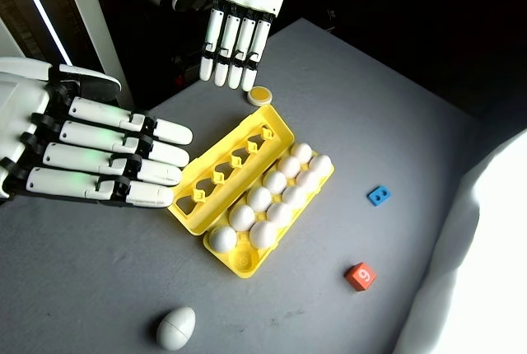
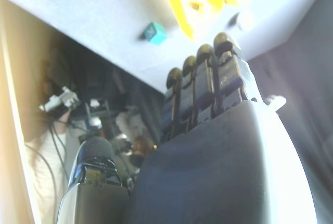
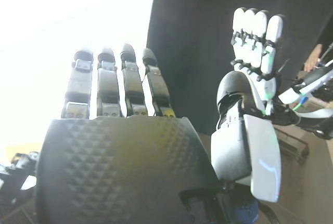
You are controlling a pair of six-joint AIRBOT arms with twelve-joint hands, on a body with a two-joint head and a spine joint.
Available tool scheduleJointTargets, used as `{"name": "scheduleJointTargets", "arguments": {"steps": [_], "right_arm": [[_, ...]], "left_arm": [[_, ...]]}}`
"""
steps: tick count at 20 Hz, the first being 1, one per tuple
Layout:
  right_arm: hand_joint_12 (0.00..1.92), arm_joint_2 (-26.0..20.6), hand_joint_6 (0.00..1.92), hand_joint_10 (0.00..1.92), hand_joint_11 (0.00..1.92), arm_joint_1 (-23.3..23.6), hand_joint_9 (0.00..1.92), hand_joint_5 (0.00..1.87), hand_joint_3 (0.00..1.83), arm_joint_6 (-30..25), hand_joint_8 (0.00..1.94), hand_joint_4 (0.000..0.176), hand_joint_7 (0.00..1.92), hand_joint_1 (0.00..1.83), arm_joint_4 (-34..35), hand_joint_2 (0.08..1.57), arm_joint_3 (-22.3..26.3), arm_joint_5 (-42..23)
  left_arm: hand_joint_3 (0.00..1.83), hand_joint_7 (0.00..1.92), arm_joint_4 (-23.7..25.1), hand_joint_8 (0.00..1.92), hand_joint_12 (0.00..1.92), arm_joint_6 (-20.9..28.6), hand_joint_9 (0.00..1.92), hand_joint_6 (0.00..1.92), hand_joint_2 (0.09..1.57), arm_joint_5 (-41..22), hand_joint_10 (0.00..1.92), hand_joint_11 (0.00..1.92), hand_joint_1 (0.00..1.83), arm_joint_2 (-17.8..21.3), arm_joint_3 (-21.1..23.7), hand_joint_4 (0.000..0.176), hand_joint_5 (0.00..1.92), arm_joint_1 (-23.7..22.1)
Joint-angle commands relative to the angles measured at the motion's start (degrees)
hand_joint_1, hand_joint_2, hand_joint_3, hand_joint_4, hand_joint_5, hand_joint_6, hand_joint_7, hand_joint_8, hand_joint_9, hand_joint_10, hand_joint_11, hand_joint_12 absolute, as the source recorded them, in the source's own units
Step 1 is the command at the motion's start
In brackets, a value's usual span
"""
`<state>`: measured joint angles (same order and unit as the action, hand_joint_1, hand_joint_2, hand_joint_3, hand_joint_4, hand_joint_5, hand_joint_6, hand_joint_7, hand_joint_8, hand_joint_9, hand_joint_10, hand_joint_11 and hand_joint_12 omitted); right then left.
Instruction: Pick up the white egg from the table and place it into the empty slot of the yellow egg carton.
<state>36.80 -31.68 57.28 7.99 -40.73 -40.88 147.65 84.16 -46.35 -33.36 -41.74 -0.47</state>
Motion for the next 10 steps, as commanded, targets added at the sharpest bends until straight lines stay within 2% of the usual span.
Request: {"name": "scheduleJointTargets", "arguments": {"steps": [1,3,6,7,10], "right_arm": [[0.0,0.23,0.0,0.01,0.0,1.06,0.04,0.09,0.0,-0.22,0.0,0.0,0.08,0.01,0.87,1.19,-0.93,-5.35],[0.0,2.18,0.0,0.0,0.0,3.13,0.04,0.09,0.0,1.27,0.0,0.0,0.08,0.01,4.16,1.19,-4.4,0.35],[0.0,4.56,0.0,0.0,0.0,4.21,0.04,0.09,0.0,2.96,0.0,0.0,0.08,0.01,4.33,1.19,-8.47,3.35],[0.0,5.51,0.0,0.0,0.0,4.57,0.01,0.05,0.0,3.25,0.0,0.0,0.02,0.04,4.33,0.98,-10.09,4.0],[0.0,8.52,0.0,0.0,0.0,5.15,0.0,0.04,0.0,3.84,0.0,0.0,0.0,0.05,4.33,0.92,-15.34,5.49]], "left_arm": [[0.0,0.08,-2.24,0.0,0.14,0.21,0.05,0.0,1.18,3.6,0.0,0.0,0.0,-0.08,-0.15,0.0,0.1,-0.61],[0.0,0.08,-2.24,0.0,0.14,0.21,0.06,0.0,1.18,3.62,0.0,0.0,0.0,-0.09,-0.23,0.0,0.1,-0.61],[0.0,0.08,-2.26,0.0,0.15,0.23,0.06,0.0,1.18,3.78,0.0,0.0,0.0,-0.1,-0.3,0.0,0.1,-0.62],[0.0,0.1,-2.26,0.0,0.2,0.23,0.08,0.0,1.17,3.78,0.0,0.0,0.0,-0.1,-0.31,0.0,0.12,-0.63],[0.0,0.1,-2.27,0.0,0.21,0.23,0.08,0.0,1.17,3.77,0.0,0.0,0.0,-0.1,-0.33,0.0,0.12,-0.7]]}}
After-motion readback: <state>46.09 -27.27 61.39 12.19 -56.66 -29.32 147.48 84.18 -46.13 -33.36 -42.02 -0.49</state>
